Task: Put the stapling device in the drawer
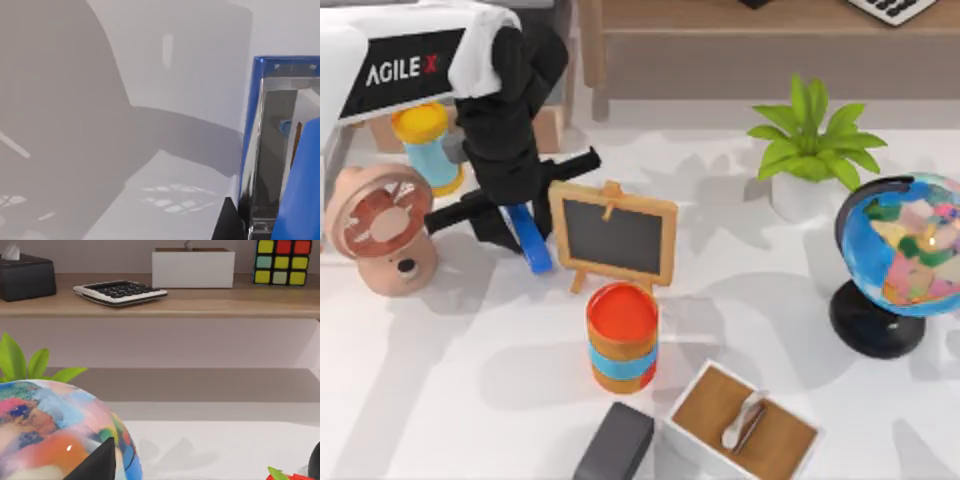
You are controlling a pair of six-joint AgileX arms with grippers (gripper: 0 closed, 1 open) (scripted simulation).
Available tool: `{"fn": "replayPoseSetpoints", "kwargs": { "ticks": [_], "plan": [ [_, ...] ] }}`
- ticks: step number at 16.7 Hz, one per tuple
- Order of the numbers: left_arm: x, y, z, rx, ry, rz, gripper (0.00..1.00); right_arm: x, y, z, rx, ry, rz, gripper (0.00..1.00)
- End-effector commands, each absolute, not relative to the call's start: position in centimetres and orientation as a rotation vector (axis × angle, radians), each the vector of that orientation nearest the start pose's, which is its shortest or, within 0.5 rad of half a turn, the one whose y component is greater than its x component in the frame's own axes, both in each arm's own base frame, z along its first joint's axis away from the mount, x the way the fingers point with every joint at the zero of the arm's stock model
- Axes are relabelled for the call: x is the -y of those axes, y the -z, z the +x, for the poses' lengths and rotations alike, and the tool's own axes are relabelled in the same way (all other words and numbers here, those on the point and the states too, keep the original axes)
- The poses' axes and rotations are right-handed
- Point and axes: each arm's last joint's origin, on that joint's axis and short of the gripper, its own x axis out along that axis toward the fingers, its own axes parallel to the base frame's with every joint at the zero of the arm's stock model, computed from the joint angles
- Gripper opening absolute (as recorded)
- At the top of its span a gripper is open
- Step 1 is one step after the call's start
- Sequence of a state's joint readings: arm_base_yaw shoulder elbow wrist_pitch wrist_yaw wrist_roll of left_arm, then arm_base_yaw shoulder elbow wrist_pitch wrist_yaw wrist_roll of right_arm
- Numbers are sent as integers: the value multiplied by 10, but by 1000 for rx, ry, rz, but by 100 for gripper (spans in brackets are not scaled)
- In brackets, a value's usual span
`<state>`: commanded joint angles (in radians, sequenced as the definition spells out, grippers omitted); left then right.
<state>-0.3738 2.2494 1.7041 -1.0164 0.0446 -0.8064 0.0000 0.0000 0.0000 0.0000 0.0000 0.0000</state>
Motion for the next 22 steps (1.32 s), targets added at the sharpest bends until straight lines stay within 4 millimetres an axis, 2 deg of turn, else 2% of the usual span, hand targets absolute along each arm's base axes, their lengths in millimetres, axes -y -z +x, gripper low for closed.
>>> {"fn": "replayPoseSetpoints", "kwargs": {
  "ticks": [3,7,13,19,22],
  "plan": [
    [153,-143,399,-1541,-320,-349,0,1,-160,106,0,0,0,100],
    [150,-143,396,-1519,-378,-371,0,1,-160,106,0,0,0,100],
    [152,-143,398,-1519,-371,-361,0,1,-160,106,0,0,0,100],
    [168,-152,416,-1522,-165,-116,0,1,-160,106,0,0,0,100],
    [163,-183,426,-1504,-2,25,0,1,-160,106,0,0,0,100]
  ]
}}
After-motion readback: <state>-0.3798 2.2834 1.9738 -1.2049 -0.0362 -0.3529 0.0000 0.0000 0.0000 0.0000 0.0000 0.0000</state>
